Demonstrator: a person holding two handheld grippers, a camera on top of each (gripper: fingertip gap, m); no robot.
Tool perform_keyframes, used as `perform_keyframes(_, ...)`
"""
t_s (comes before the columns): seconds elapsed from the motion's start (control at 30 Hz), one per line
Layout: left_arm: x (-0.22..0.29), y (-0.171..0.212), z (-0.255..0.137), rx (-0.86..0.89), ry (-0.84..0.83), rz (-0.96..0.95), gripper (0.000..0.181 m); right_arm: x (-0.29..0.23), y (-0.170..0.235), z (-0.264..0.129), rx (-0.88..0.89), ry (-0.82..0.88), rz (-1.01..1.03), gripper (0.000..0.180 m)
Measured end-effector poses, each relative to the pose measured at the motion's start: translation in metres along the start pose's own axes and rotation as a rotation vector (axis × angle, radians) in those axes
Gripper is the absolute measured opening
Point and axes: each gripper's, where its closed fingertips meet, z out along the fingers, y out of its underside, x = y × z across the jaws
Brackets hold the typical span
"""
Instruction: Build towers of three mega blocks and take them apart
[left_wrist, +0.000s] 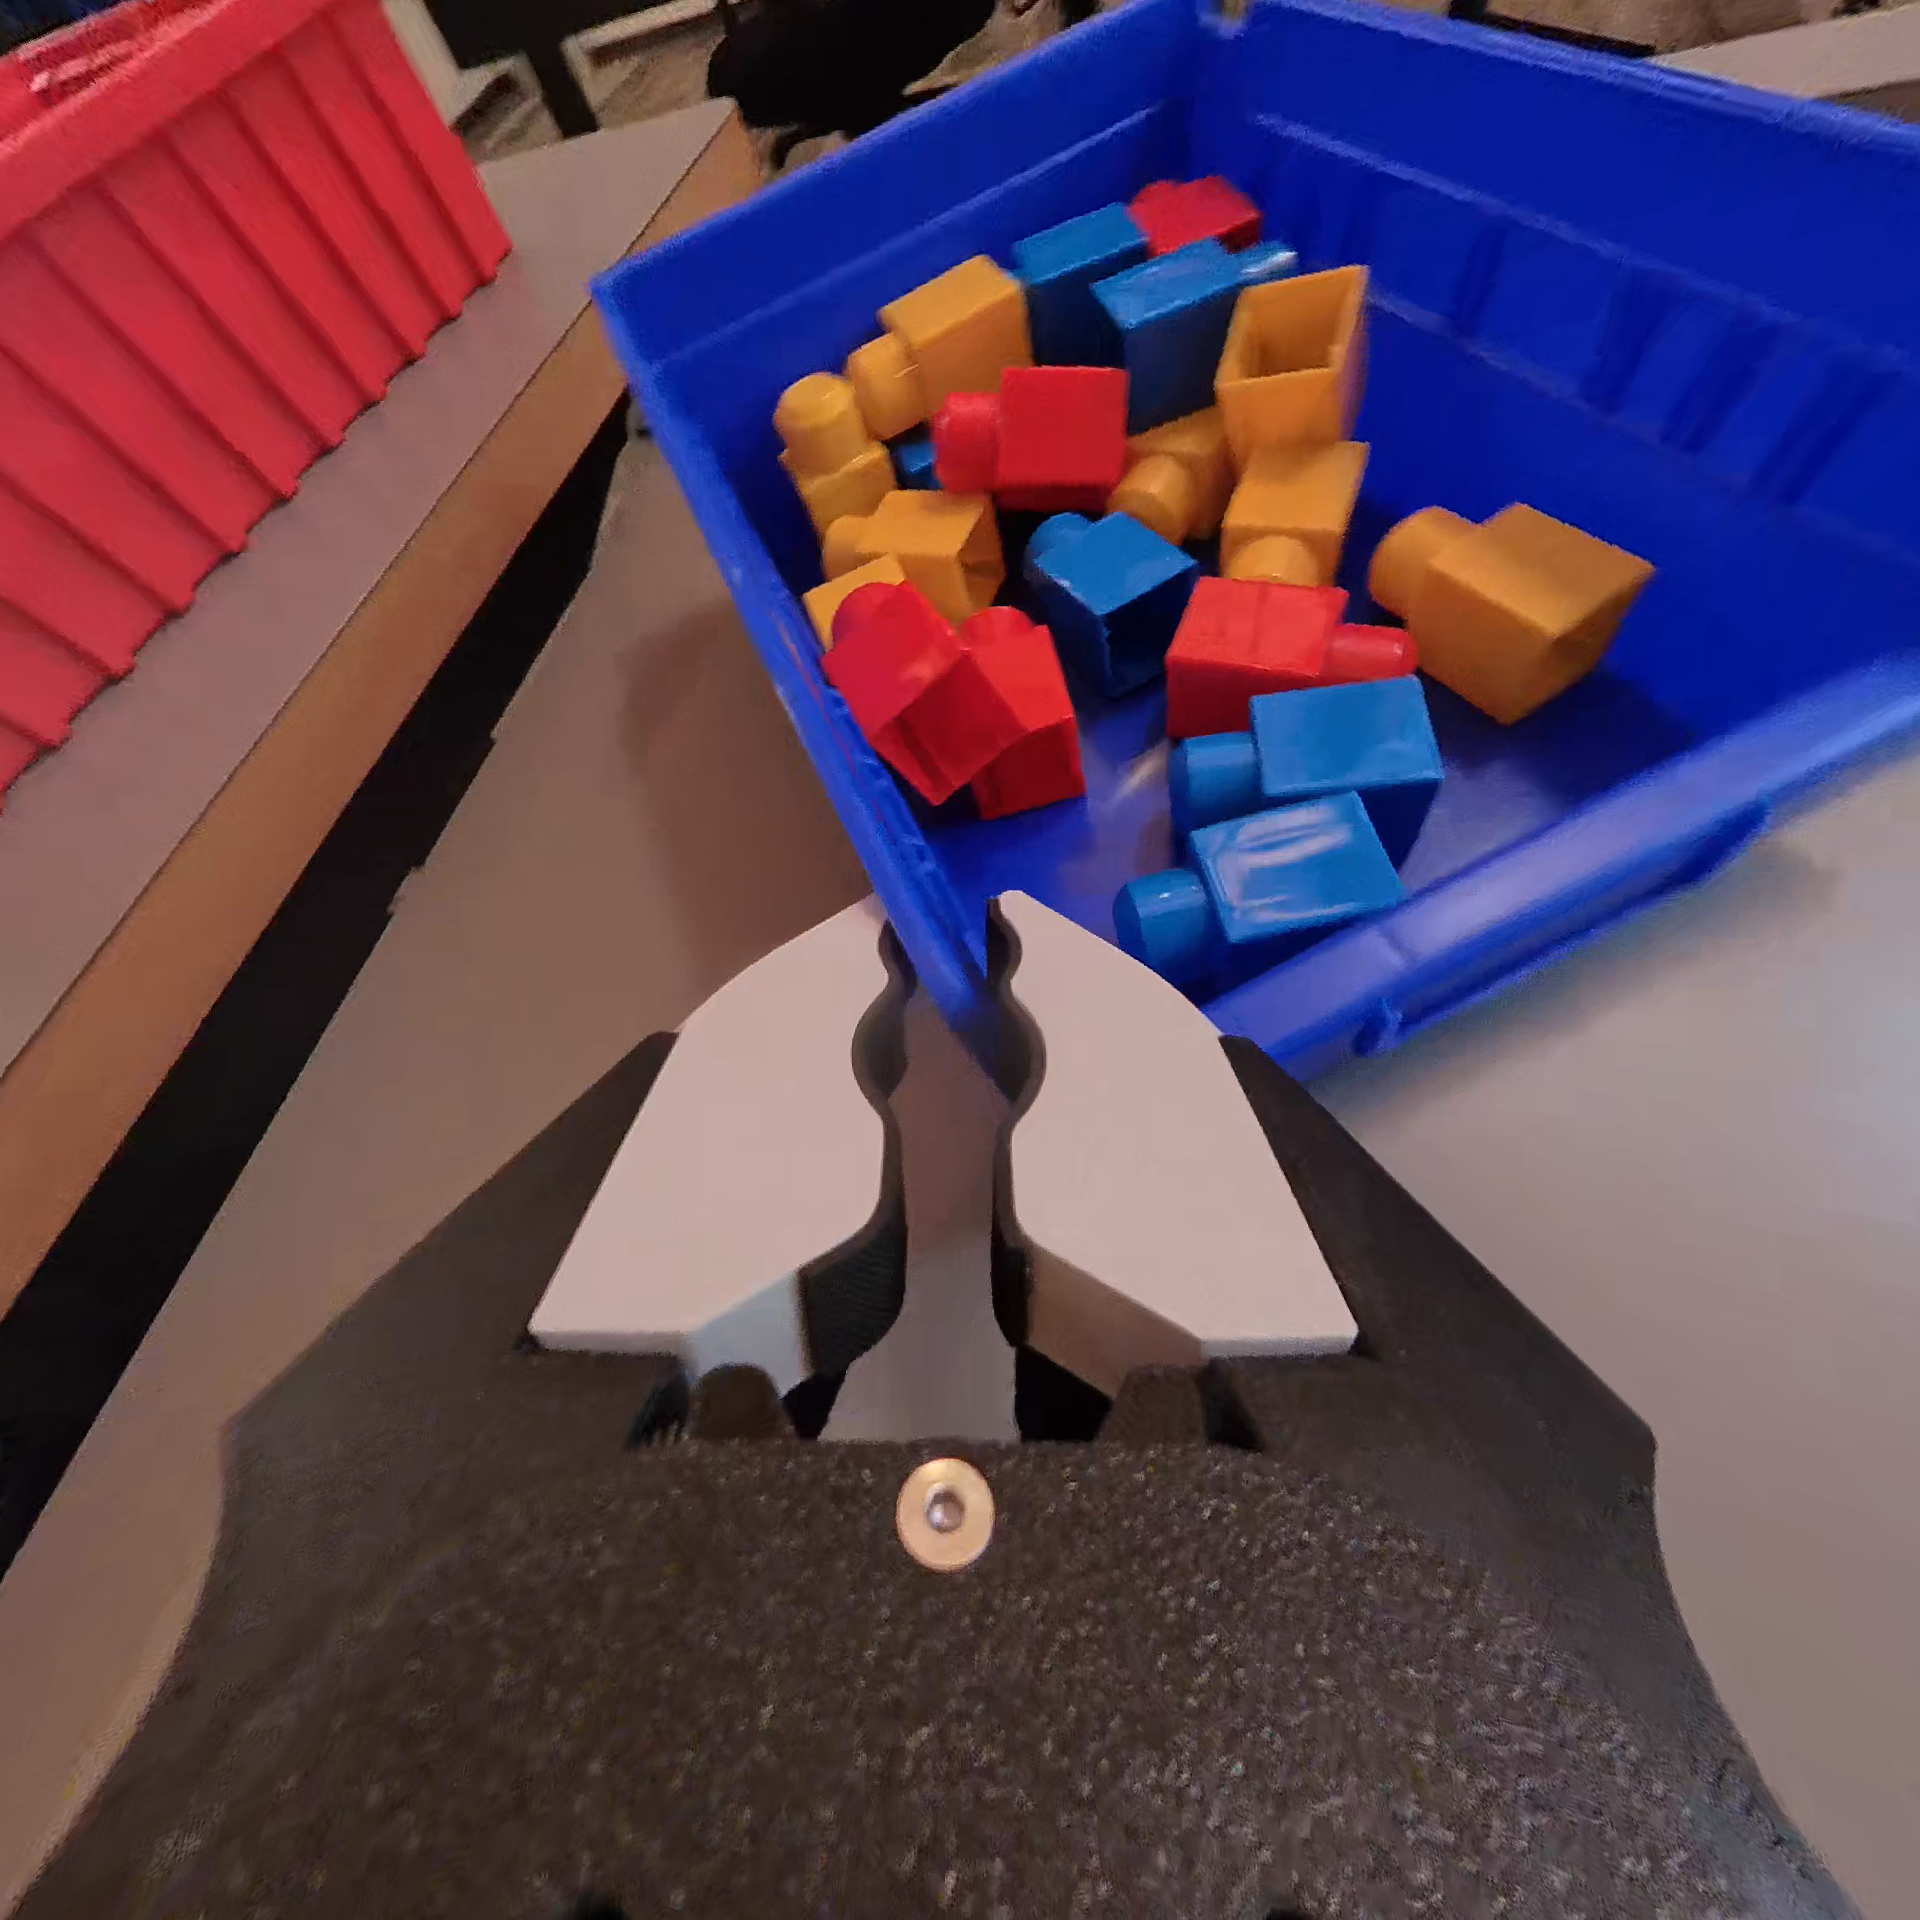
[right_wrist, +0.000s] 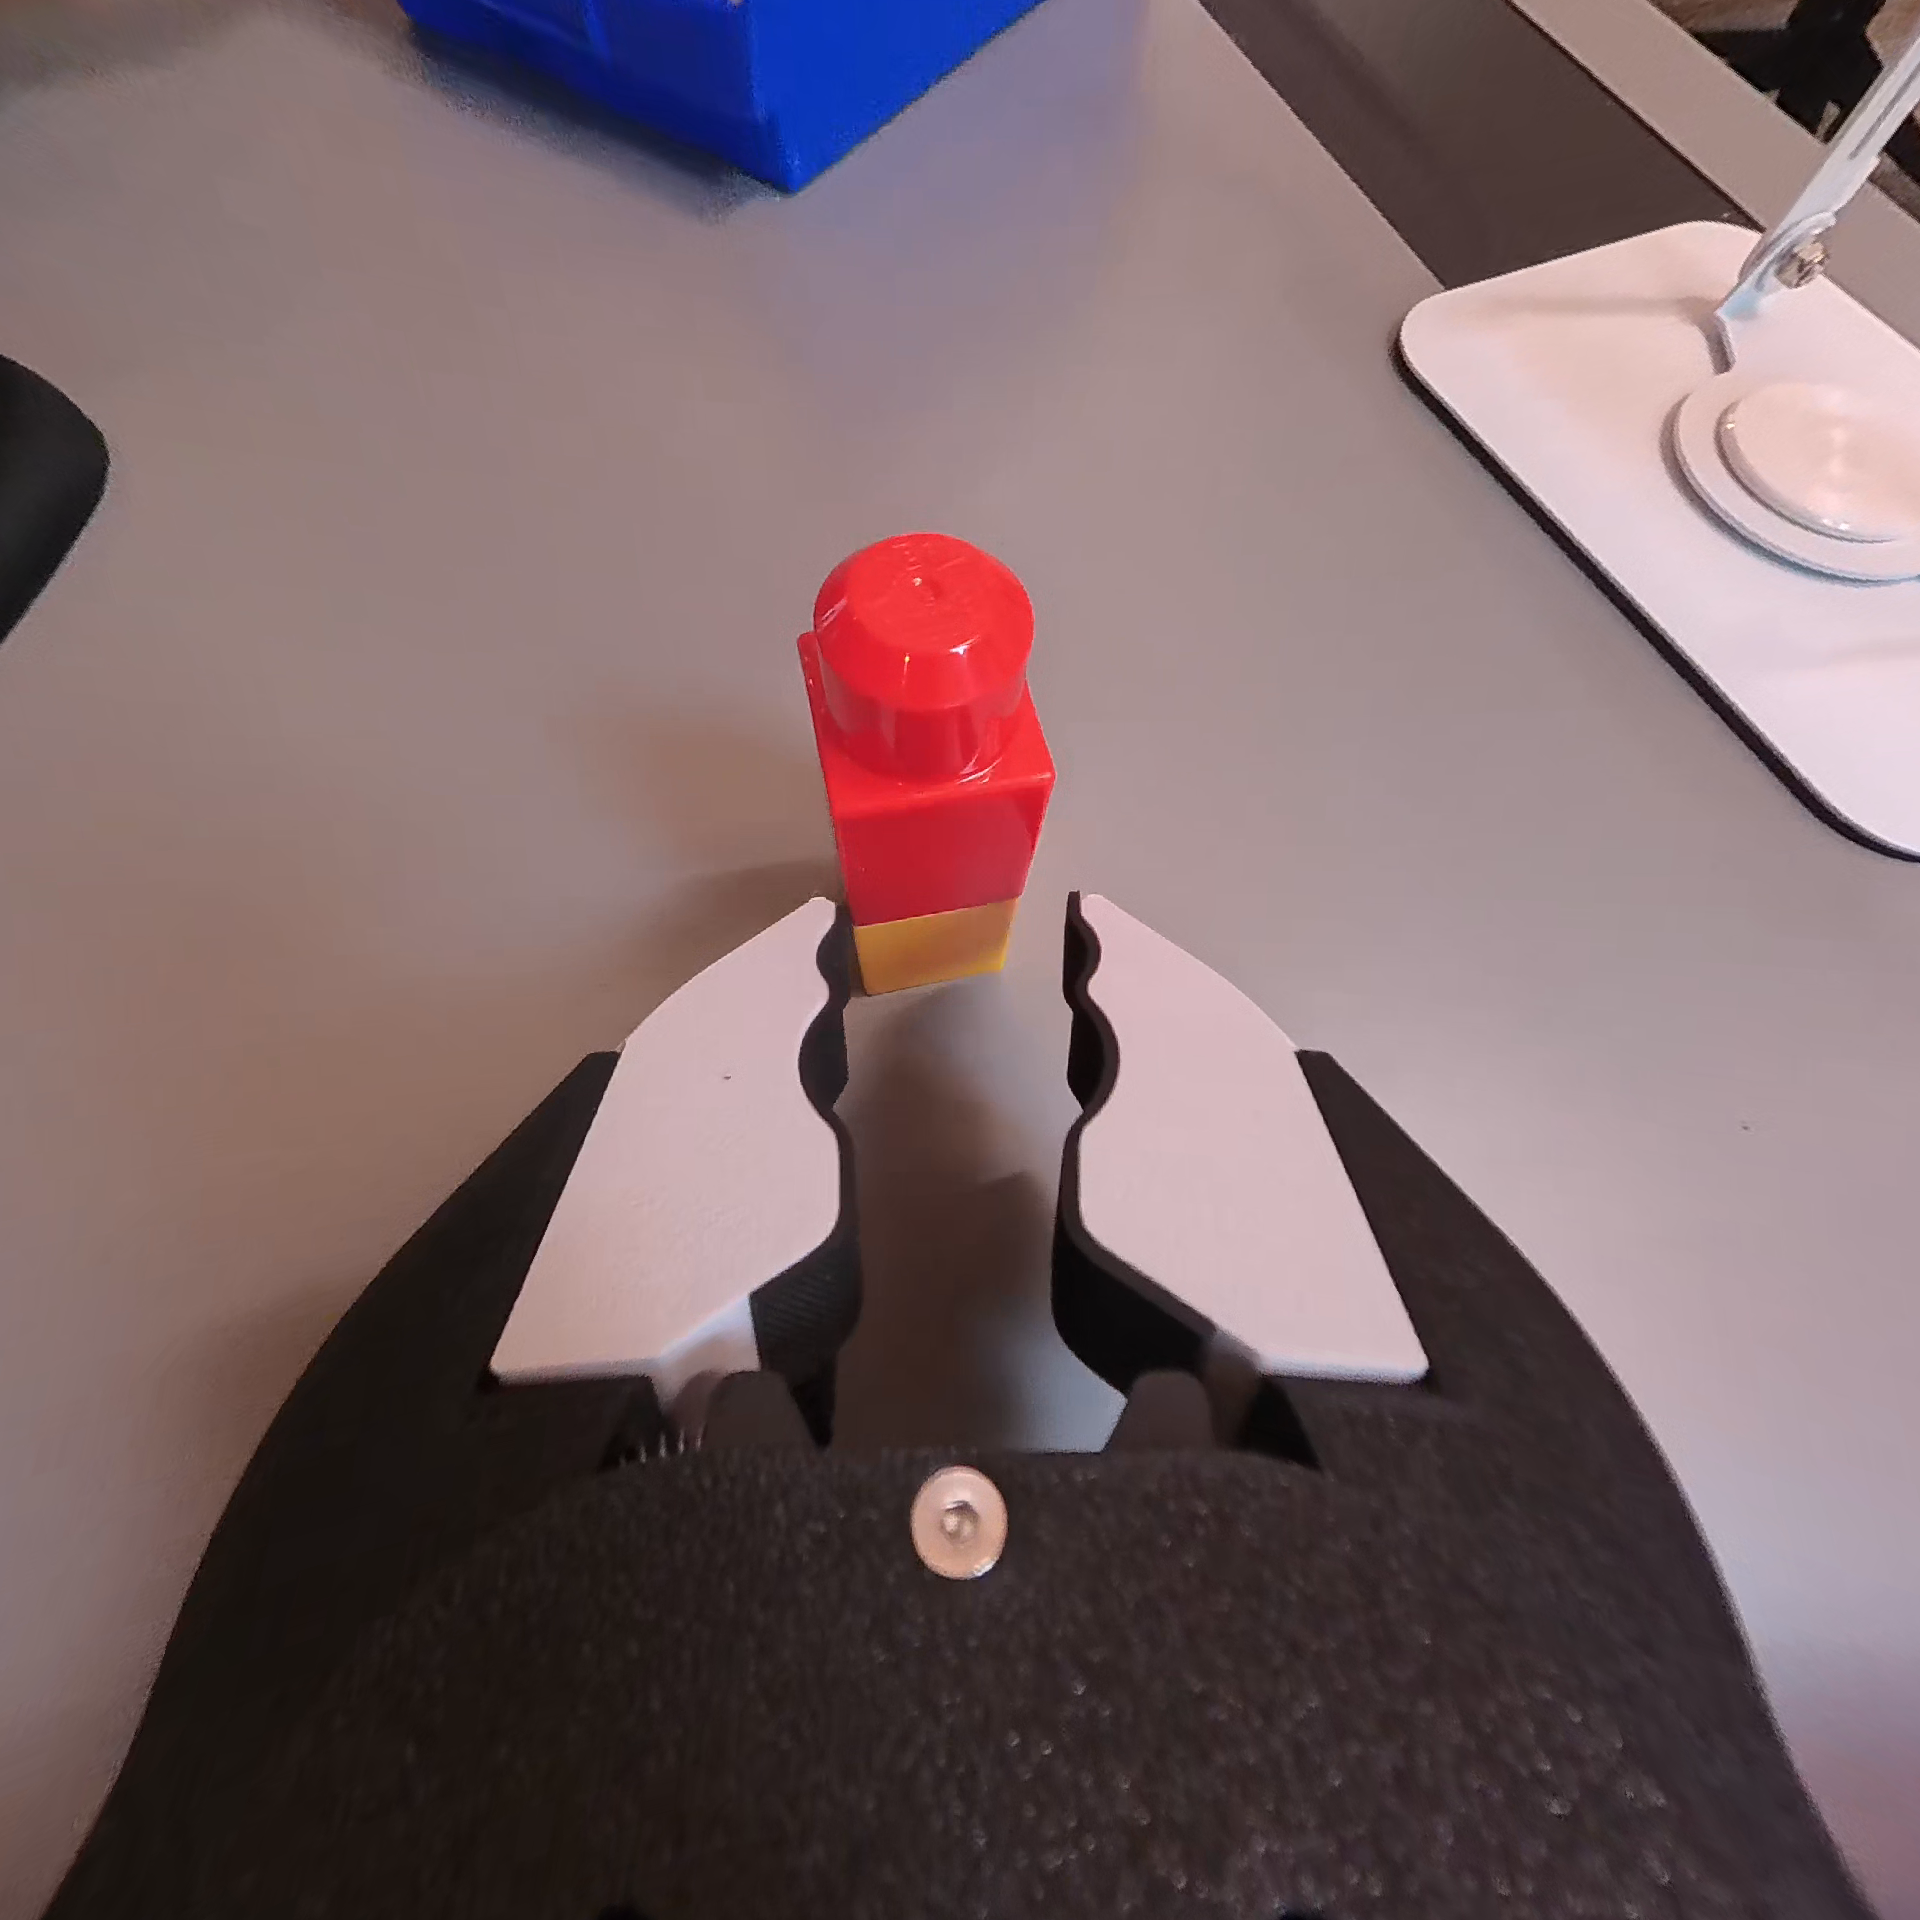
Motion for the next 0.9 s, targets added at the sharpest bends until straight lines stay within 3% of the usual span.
perform_keyframes(0.13,0.018,-0.003,-0.004,0.008,0.023,0.055,0.015,0.001,0.000,-0.001,-0.002,0.009,0.001,0.039)
perform_keyframes(0.47,0.005,-0.011,0.007,0.058,0.050,0.017,0.019,0.000,-0.005,-0.006,0.021,0.002,0.003,0.039)
perform_keyframes(0.53,0.000,-0.021,-0.006,0.090,0.055,0.041,0.026,0.000,-0.008,-0.011,0.025,0.003,0.000,0.039)
perform_keyframes(0.63,-0.012,-0.058,-0.030,0.167,0.038,0.182,0.023,0.003,-0.016,-0.020,0.056,0.019,-0.003,0.039)
perform_keyframes(0.77,-0.011,-0.085,-0.021,-0.022,0.101,0.488,0.024,0.005,-0.022,-0.026,0.090,0.024,0.010,0.039)
perform_keyframes(0.9,-0.010,-0.071,0.023,-0.297,0.116,0.762,0.031,0.005,-0.022,-0.027,0.080,0.035,-0.002,0.039)
